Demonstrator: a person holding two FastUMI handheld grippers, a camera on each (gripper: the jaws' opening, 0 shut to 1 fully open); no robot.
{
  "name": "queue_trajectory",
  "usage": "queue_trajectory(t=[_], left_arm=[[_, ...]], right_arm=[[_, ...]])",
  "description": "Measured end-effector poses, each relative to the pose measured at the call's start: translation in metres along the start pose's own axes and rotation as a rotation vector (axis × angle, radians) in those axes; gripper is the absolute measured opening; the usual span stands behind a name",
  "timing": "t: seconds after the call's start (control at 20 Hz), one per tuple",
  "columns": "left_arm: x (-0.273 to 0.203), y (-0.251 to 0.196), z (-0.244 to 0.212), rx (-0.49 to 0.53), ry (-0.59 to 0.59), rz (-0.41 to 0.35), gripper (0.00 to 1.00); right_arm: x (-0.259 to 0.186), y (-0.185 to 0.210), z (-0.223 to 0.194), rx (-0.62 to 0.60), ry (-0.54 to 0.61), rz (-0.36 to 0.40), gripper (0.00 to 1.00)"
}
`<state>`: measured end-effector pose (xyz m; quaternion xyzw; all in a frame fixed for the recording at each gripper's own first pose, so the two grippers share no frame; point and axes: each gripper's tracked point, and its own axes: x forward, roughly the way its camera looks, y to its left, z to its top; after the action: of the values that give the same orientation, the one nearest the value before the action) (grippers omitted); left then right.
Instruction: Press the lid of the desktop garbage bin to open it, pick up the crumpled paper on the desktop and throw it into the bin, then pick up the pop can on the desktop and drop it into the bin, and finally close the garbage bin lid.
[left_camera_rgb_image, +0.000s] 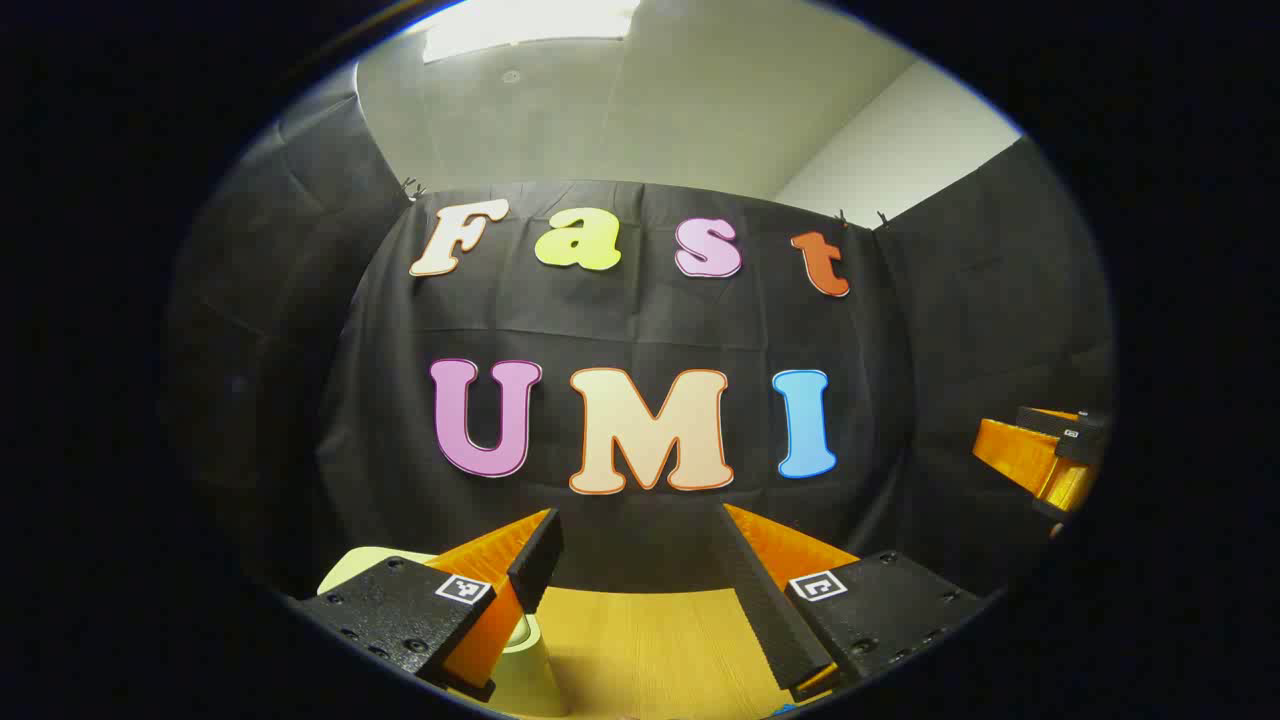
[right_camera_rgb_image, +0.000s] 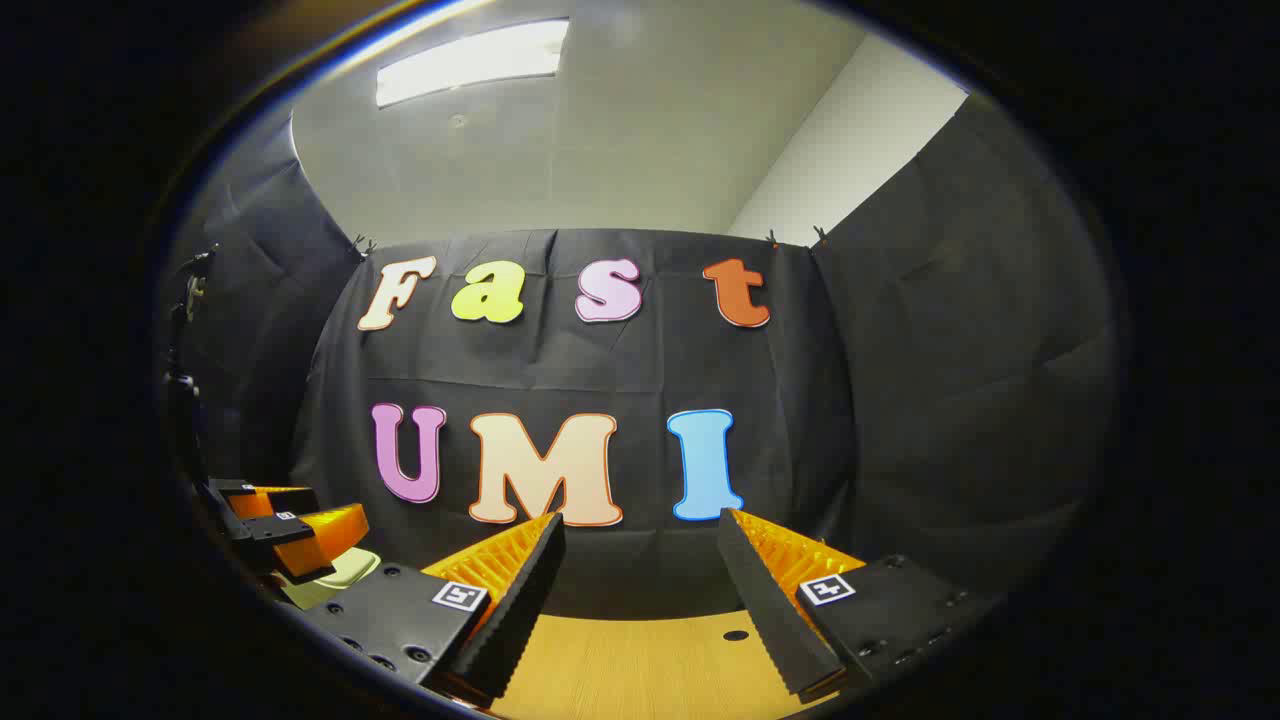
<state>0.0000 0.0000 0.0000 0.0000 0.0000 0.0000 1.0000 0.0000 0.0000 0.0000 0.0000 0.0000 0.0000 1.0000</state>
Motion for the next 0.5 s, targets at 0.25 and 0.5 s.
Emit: queue_trajectory(t=[0.25,0.5], left_arm=[[-0.001,0.002,0.005,0.001,-0.01,0.004,0.92],[-0.002,0.003,0.004,-0.004,-0.003,0.005,0.92]], right_arm=[[0.002,-0.013,0.013,-0.021,-0.036,-0.02,0.97],[0.003,-0.021,0.011,-0.006,-0.027,-0.038,0.97]])
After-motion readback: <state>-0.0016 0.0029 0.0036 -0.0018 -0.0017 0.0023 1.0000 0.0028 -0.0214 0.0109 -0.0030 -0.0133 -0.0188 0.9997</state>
